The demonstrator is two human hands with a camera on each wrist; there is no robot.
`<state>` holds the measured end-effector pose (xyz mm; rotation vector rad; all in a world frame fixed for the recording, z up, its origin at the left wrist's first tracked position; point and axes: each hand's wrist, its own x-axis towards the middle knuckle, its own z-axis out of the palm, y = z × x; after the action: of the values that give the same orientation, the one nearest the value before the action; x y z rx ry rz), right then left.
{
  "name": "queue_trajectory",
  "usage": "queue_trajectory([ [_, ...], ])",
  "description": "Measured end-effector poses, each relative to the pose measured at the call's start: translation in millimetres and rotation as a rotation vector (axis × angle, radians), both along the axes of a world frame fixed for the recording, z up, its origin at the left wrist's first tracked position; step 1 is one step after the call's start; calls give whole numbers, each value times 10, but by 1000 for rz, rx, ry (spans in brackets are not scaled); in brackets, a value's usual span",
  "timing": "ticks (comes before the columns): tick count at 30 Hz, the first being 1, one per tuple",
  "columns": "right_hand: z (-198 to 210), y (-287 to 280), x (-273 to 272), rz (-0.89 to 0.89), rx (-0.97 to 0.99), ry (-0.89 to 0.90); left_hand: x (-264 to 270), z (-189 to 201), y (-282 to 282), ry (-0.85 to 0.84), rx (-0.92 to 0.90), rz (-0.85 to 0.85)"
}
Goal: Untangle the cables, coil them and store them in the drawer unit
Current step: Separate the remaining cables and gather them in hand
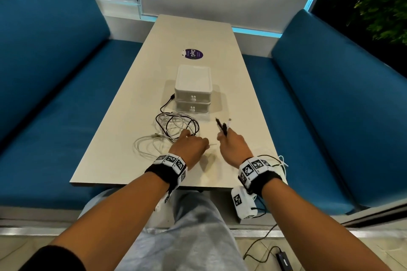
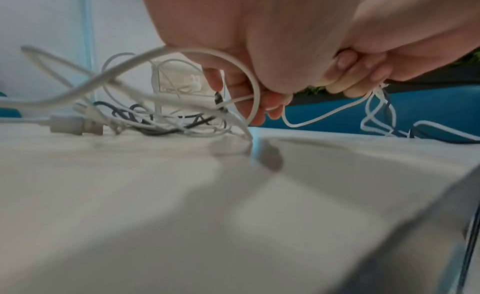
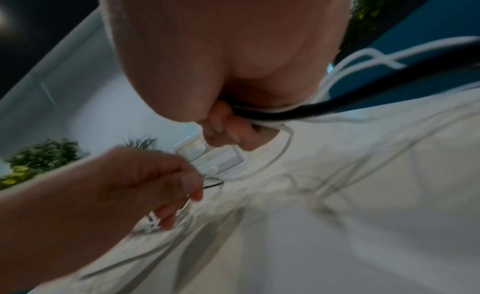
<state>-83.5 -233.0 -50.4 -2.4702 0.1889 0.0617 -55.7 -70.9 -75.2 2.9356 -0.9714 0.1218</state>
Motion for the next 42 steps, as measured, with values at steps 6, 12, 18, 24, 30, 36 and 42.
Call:
queue_trajectory([
  [6, -76, 165, -55, 100, 138, -73, 12, 124, 40, 101, -130, 17],
  [12, -68, 114, -51, 161, 169, -68, 24, 78, 119, 222, -323, -40],
  [18, -97, -35, -49, 191, 72, 27, 74, 60, 153, 141, -134, -23],
  [24, -100, -219, -1, 181, -127, 37, 120, -111, 173, 39, -10, -48],
  [30, 8, -385, 26, 154, -164, 78, 129, -84, 136, -11, -103, -51],
  [36, -21, -462, 18, 100, -142, 126, 162, -48, 116, -5, -112, -58],
  [42, -19, -506, 24, 73, -183, 133, 53, -58, 167, -114, 63, 22],
])
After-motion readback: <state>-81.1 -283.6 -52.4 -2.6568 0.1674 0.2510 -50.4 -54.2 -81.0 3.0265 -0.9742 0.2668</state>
